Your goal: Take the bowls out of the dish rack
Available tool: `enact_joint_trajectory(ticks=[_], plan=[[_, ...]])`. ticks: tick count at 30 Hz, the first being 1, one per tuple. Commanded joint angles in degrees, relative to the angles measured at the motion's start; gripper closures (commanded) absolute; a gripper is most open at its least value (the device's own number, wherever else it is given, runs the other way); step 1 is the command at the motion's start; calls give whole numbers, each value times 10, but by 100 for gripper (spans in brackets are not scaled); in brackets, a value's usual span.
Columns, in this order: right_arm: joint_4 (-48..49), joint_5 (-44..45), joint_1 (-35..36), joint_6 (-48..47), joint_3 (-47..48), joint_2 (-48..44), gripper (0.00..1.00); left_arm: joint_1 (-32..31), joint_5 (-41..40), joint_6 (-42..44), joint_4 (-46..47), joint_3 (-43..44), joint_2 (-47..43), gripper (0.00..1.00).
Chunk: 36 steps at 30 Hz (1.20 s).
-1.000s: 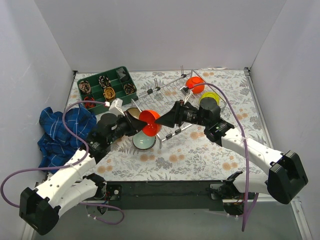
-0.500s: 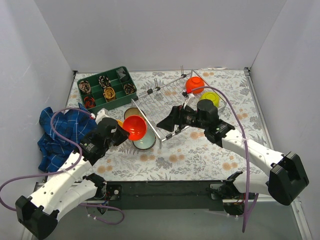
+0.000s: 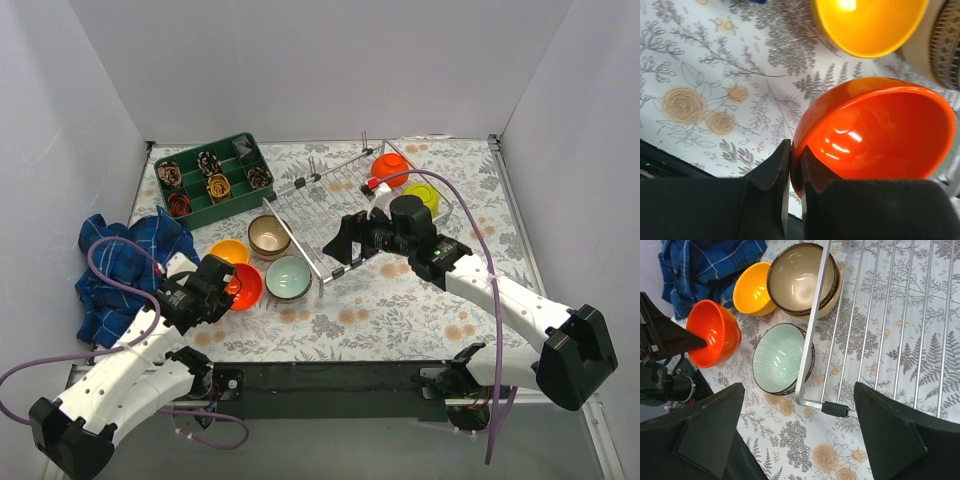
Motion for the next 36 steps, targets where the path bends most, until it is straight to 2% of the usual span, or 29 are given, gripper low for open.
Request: enact_joint_trajectory(ticks=[1, 11, 18, 19, 22, 23, 26, 32, 35, 36], plan=[[-7, 17, -1, -38, 31, 3, 1, 1, -31, -87, -4, -36, -8, 100], [-64, 48, -1, -89, 56, 16, 1, 1, 4, -97, 125, -135, -10, 100], [-128, 72, -1, -160, 106, 44, 1, 2, 11, -89, 162, -161, -9, 71], [-138, 87, 0, -165, 110, 49, 1, 2, 11, -90, 162, -161, -9, 63], [-159, 128, -1, -192, 142, 70, 1, 2, 12, -91, 148, -149, -19, 49], [-173, 141, -2, -200, 161, 77, 2, 2, 10, -92, 140, -144, -23, 40], [-197, 218, -2, -246, 207, 111, 2, 1, 3, -83, 103, -110, -40, 29], [-233, 310, -31, -339, 304, 219, 2, 2, -16, -39, 40, -22, -89, 24], [-234, 376, -40, -399, 352, 277, 1, 3, -28, -2, 17, 32, -97, 14], [-233, 406, -43, -419, 380, 310, 1, 3, -28, 22, 15, 42, -98, 8]])
